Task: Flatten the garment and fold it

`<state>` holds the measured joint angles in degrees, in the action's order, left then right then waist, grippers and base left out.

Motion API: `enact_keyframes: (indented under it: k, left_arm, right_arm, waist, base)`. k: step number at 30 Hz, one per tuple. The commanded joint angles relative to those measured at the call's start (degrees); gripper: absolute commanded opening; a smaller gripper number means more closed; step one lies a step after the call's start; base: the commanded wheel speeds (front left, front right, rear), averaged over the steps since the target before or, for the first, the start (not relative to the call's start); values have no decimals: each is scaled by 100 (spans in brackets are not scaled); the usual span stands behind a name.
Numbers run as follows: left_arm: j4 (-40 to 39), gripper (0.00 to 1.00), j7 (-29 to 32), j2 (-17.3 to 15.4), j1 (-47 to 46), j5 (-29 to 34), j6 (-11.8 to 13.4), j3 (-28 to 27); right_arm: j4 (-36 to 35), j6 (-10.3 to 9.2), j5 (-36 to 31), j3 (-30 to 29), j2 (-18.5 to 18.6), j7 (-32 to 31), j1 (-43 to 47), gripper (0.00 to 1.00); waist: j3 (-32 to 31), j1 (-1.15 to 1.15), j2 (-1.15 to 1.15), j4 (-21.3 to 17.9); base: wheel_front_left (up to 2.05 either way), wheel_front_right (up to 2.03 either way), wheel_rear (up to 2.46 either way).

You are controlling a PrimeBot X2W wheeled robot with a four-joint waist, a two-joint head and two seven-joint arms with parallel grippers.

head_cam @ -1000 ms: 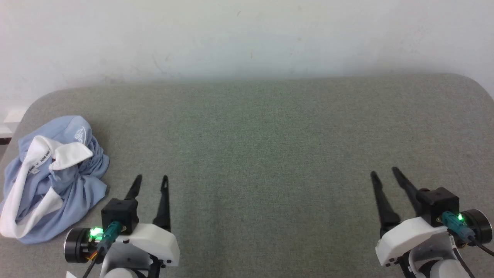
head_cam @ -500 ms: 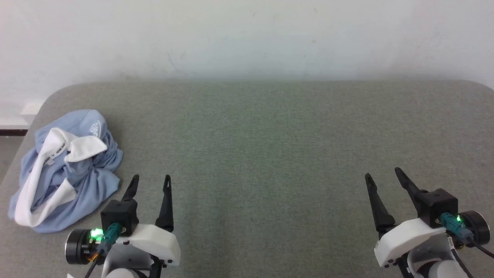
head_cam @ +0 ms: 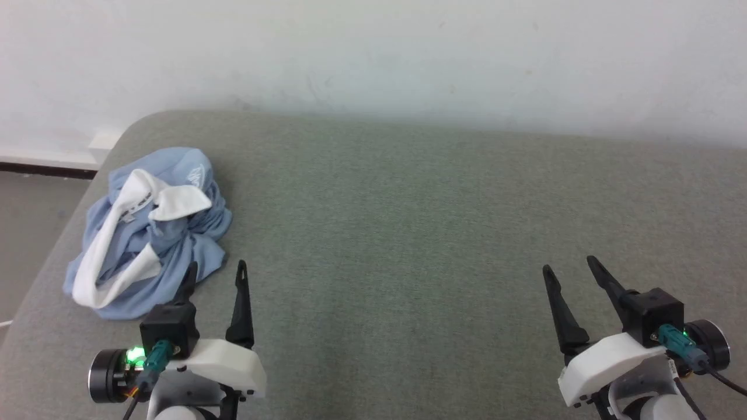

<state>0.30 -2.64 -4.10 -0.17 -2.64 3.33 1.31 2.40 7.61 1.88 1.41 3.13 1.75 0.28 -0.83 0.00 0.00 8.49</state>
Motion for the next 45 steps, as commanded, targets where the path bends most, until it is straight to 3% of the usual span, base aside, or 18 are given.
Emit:
enact_keyframes:
  k: [1, 45]
  left_arm:
    - [-50, 100, -64, -52, 78, -62, 63, -4]
    - [-203, 100, -296, -380, 384, -488, 722, 220]
  right_arm:
    - [26, -3, 57, 31, -7, 52, -66, 100]
    - [322, -7, 300, 320, -15, 306, -188, 100]
  waist:
    - [-21, 0, 0, 165]
    - [-90, 0, 0, 1490]
  base:
    - [0, 0, 0]
    - [-1, -1, -1]
